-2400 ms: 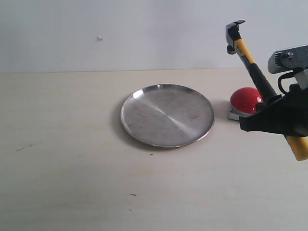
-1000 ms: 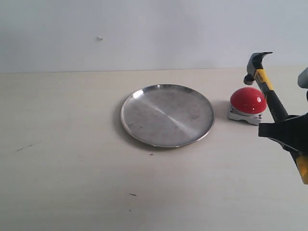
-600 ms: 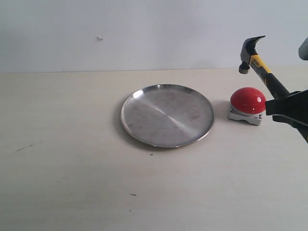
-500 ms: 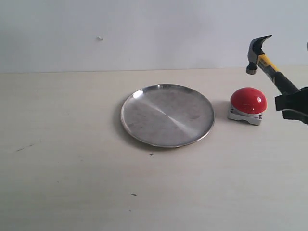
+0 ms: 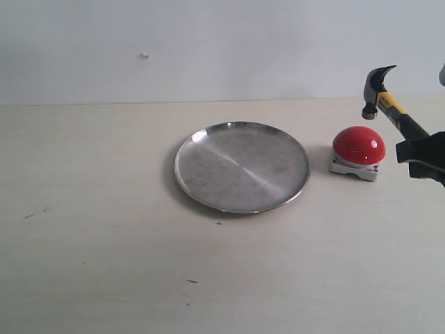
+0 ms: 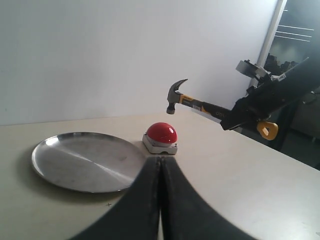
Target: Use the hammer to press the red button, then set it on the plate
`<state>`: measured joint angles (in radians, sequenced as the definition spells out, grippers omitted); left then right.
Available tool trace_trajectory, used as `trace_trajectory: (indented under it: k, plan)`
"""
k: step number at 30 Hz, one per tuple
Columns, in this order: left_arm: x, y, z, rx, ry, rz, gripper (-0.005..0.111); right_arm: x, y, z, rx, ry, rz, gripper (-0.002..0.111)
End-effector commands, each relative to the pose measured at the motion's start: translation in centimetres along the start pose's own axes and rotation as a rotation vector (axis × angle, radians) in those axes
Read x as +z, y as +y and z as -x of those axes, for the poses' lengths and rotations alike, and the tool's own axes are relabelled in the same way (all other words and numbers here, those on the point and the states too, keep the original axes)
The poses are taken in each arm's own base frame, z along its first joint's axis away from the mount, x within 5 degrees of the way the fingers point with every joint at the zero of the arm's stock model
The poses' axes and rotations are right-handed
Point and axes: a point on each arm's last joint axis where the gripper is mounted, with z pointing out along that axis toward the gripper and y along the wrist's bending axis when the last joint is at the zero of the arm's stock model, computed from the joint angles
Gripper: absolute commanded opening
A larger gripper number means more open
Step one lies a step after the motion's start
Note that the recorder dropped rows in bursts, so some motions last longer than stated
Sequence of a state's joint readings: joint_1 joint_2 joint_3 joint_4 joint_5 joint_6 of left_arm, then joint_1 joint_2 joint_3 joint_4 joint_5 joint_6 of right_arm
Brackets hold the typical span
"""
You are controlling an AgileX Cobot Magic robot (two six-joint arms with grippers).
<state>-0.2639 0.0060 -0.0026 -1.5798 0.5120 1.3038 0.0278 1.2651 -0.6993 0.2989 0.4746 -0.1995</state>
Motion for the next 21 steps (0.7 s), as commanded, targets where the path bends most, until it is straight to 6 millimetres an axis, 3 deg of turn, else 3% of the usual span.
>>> trace_trajectory:
  k: [1, 10, 21]
  plan:
    - [0.0, -0.1, -0.1, -0.003, -0.002, -0.007, 0.0, -0.4, -0.1, 1.1, 0.015, -0.14, -0.01, 0.0]
    - [0.0, -0.1, -0.1, -0.003, -0.002, -0.007, 0.0, -1.0, -0.8, -0.3, 0.098, -0.29, -0.044, 0.0]
    - [0.0, -0.1, -0.1, -0.003, -0.002, -0.007, 0.0, 0.2, -1.2, -0.8, 0.061, -0.177, -0.034, 0.0]
